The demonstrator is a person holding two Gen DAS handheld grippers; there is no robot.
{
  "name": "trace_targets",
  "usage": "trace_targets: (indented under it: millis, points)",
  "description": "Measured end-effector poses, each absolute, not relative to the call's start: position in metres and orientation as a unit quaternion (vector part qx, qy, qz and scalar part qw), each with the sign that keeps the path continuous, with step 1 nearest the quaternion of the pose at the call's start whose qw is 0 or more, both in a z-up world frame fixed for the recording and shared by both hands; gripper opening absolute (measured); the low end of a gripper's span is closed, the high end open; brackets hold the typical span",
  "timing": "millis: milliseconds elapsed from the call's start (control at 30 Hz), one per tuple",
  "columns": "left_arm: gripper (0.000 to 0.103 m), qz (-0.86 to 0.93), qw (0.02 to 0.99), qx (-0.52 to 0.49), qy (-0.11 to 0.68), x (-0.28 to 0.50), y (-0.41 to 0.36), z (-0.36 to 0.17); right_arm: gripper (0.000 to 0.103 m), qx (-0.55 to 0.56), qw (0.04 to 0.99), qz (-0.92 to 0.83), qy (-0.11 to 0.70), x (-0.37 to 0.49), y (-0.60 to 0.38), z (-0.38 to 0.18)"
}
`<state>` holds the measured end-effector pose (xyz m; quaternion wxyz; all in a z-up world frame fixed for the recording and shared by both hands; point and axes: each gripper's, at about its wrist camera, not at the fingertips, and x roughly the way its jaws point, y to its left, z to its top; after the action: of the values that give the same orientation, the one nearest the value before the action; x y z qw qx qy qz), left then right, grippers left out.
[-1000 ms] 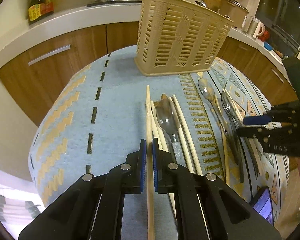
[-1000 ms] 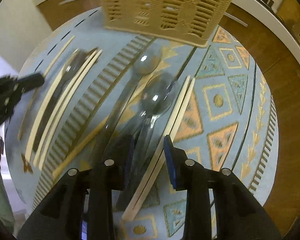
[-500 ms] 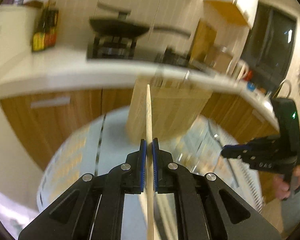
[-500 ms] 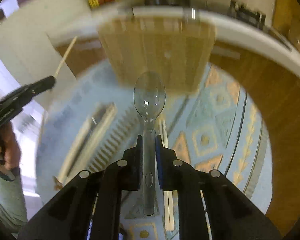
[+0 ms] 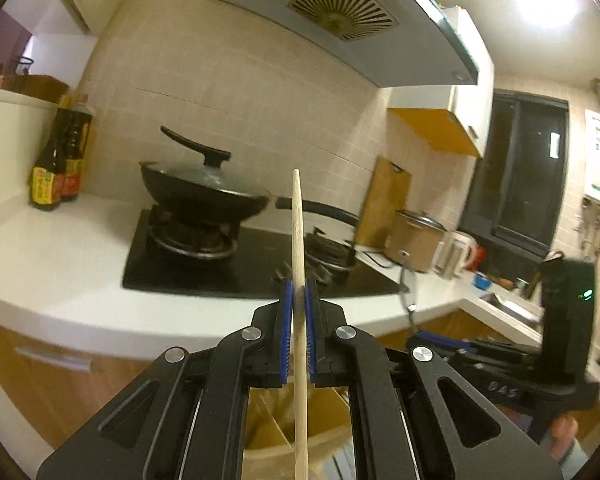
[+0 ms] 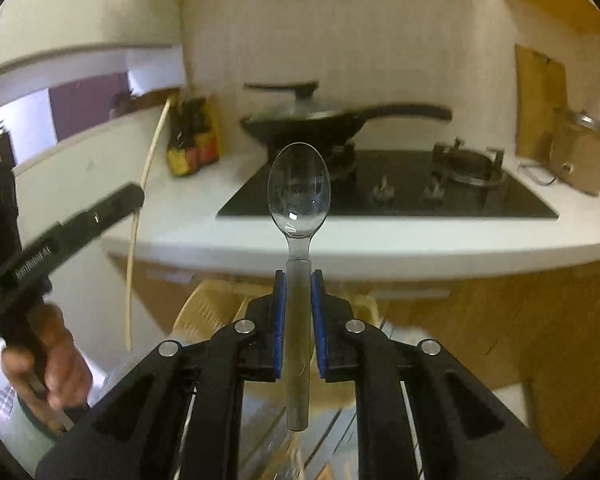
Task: Organize utensils
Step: 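Lift the chopstick and spoon and carry both over the basket, then open both tools to drop the chopstick and spoon into the basket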
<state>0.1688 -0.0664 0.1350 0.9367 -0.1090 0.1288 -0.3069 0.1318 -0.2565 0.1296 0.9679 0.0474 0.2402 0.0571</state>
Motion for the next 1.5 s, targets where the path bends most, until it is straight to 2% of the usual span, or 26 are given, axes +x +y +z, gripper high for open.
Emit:
trace_targets:
  millis: [200, 500, 867, 933, 1000, 1133, 1167, 1333, 1500]
  points:
    - [0.004, -0.265, 0.953, -0.101, 0.104, 0.194, -0.078, 0.117, 0.010, 0.059, 0.977, 0.040, 0.200, 0.163, -0.273, 0.116]
    - [0.004, -0.234, 0.960, -0.112, 0.102, 0.214, -0.078, 0.092, 0.010, 0.053, 0.979, 0.017, 0.198, 0.180, -0.280, 0.077]
    - [0.005, -0.243, 0.958, -0.099, 0.119, 0.200, -0.068, 0.073, 0.011, 0.031, 0.976, 0.023, 0.216, 0.164, -0.271, 0.065]
    - [0.009, -0.256, 0.952, -0.101, 0.133, 0.197, -0.063, 0.072, 0.013, 0.042, 0.973, 0.028, 0.224, 0.156, -0.273, 0.064]
    - [0.026, -0.264, 0.949, -0.103, 0.141, 0.193, -0.060, 0.073, 0.013, 0.053, 0.971, 0.031, 0.230, 0.147, -0.276, 0.063]
    - [0.029, -0.267, 0.945, -0.104, 0.155, 0.180, -0.051, 0.075, 0.014, 0.068, 0.968, 0.031, 0.238, 0.126, -0.280, 0.064]
    - [0.034, -0.271, 0.943, -0.106, 0.159, 0.175, -0.047, 0.075, 0.014, 0.075, 0.967, 0.032, 0.240, 0.119, -0.281, 0.064]
    - [0.047, -0.280, 0.937, -0.105, 0.177, 0.139, -0.028, 0.073, 0.032, 0.095, 0.963, 0.041, 0.251, 0.081, -0.281, 0.060]
    - [0.053, -0.287, 0.928, -0.103, 0.214, 0.103, -0.009, 0.059, 0.033, 0.109, 0.952, 0.056, 0.282, 0.041, -0.273, 0.038]
